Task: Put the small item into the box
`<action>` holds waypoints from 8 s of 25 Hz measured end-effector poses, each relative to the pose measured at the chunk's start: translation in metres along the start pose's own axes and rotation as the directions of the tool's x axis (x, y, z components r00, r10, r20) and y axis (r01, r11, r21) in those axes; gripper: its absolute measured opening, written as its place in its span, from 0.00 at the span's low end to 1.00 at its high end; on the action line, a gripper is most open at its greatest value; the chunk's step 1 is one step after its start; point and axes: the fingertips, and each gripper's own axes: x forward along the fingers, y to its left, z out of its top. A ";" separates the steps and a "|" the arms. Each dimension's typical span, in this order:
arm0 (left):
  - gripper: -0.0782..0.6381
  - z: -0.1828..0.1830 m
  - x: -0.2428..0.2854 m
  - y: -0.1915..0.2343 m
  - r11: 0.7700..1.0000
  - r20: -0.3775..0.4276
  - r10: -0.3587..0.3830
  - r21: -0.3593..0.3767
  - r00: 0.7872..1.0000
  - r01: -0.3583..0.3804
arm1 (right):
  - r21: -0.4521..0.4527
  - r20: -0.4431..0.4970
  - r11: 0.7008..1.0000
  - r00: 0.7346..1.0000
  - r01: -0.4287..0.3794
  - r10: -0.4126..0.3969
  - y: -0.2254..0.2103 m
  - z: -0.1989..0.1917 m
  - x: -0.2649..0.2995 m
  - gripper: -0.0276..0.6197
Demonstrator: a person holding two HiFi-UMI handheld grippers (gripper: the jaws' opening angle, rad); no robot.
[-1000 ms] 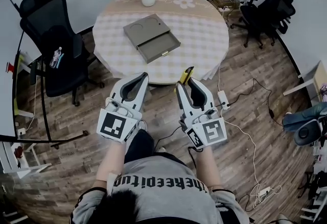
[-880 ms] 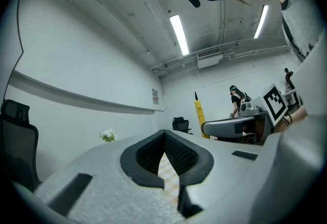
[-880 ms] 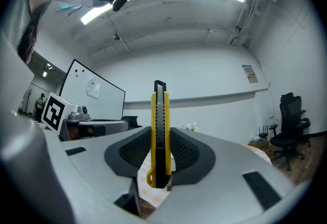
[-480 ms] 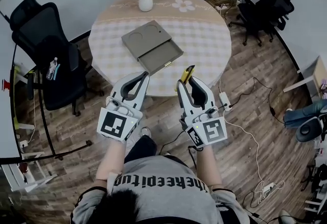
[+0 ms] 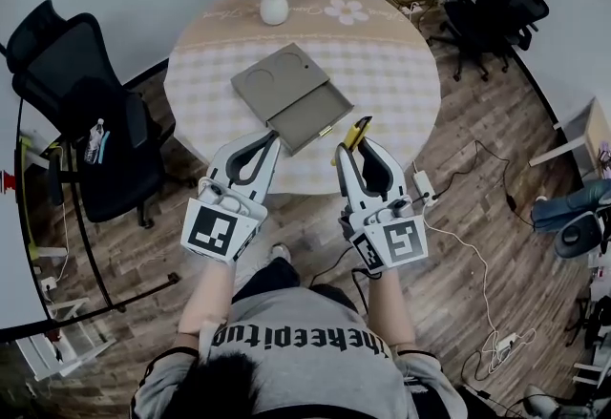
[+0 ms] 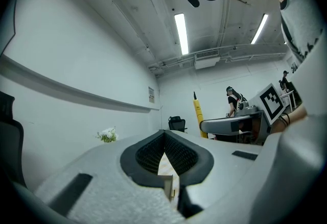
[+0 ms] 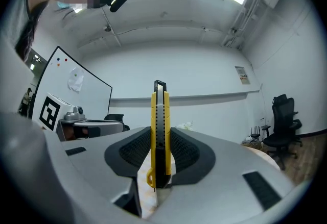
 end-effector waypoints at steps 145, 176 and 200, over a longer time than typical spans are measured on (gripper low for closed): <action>0.13 -0.076 0.030 0.104 0.914 -0.217 0.377 -0.067 0.900 -0.399 | 0.060 -0.624 0.890 0.679 -0.452 0.387 -0.076 -0.227 0.135 0.05; 0.13 -0.041 0.015 0.016 0.999 -0.075 0.001 -0.033 0.997 -0.003 | 0.015 -0.260 0.991 0.957 -0.132 0.132 -0.022 -0.074 0.043 0.05; 0.13 -0.028 0.006 -0.008 1.000 -0.066 -0.021 0.004 0.998 0.021 | 0.011 -0.156 0.994 0.982 -0.109 0.109 -0.009 -0.042 0.007 0.05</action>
